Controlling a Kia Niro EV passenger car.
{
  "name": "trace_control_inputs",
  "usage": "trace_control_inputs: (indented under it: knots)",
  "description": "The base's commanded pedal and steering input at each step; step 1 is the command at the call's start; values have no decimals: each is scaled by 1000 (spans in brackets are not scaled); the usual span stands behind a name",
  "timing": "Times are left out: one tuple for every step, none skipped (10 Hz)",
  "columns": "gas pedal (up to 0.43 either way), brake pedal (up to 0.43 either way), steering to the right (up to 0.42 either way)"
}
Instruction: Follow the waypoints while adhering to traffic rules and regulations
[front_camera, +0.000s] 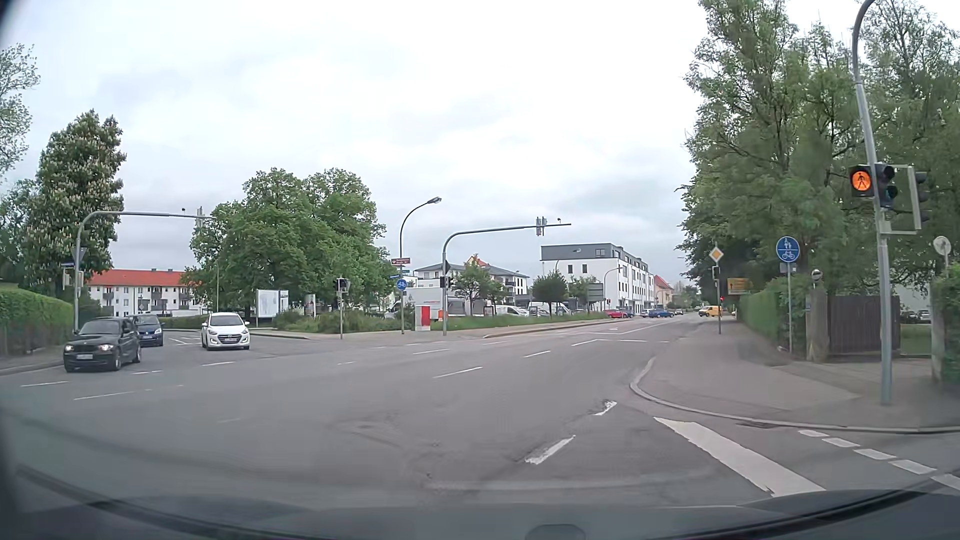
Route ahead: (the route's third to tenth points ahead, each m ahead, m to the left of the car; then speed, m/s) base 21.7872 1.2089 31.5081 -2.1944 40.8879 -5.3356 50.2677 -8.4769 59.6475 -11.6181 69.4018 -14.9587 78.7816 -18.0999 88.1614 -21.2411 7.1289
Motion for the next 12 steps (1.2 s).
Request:
trace_control_inputs:
  knots:
    - [39, 0, 9]
    - [39, 0, 11]
    - [39, 0, 17]
    - [39, 0, 26]
    - [39, 0, 34]
    - [39, 0, 38]
    - [39, 0, 43]
    - [39, 0, 46]
    - [39, 0, 50]
    - [39, 0, 52]
    - [39, 0, 56]
    - [59, 0, 64]
